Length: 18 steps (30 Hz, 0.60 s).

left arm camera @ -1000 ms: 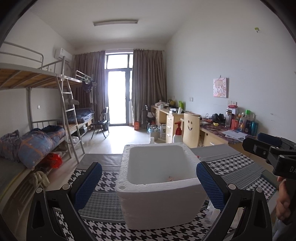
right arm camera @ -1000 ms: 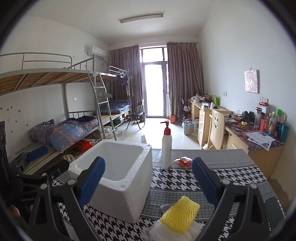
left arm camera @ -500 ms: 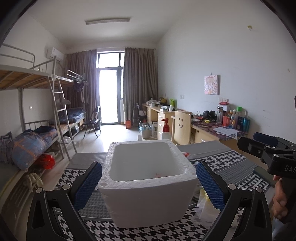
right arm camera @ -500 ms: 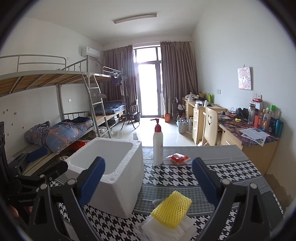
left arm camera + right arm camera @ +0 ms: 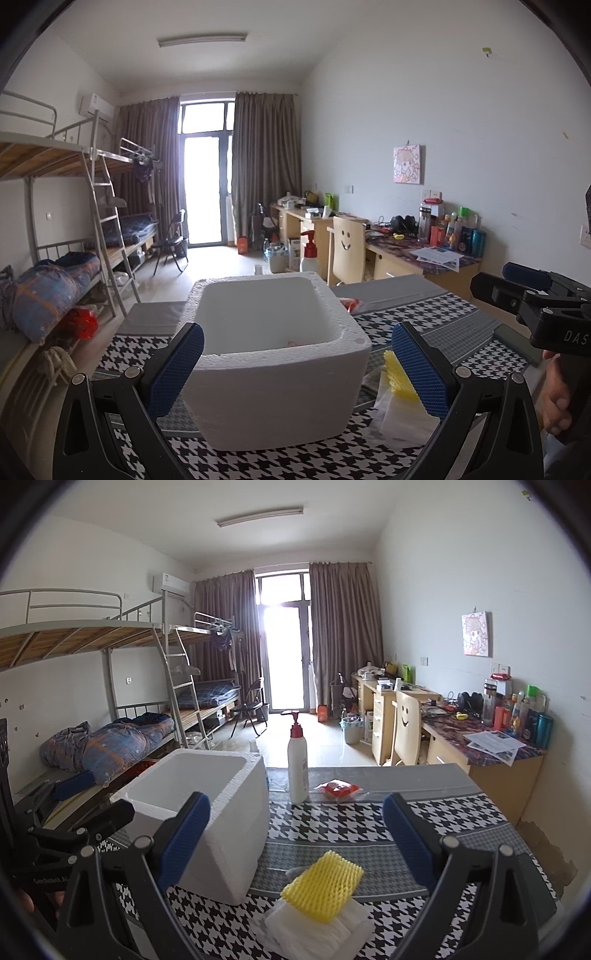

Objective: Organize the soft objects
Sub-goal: 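Move both grippers toward the yellow mesh scrubber on the white cloth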

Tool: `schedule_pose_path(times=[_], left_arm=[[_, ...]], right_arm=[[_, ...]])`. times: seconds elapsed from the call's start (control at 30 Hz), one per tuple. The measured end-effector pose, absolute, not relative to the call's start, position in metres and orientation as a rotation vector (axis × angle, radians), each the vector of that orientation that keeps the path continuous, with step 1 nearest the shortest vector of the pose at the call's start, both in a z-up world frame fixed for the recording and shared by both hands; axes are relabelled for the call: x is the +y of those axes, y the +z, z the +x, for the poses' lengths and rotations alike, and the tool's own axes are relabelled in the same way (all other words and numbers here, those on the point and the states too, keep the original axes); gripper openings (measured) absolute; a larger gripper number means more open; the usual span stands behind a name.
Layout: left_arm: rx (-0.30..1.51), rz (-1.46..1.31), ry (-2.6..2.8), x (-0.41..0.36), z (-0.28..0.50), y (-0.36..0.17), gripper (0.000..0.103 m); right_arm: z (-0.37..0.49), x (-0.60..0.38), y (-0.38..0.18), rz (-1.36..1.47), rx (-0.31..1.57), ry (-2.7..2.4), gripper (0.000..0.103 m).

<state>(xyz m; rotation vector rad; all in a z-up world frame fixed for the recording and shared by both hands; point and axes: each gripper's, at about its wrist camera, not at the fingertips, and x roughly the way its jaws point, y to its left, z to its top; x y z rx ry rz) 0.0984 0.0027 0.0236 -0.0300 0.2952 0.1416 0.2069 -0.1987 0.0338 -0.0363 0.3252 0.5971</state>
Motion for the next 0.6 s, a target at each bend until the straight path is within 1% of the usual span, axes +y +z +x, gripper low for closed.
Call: schedule_pose_path(times=[0.6], left_arm=[[0.312,-0.037,0.069,-0.016,0.101,0.013,0.102]], right_arm=[[0.206,-0.214,0.02,-0.034,0.356,0.552,0.097]])
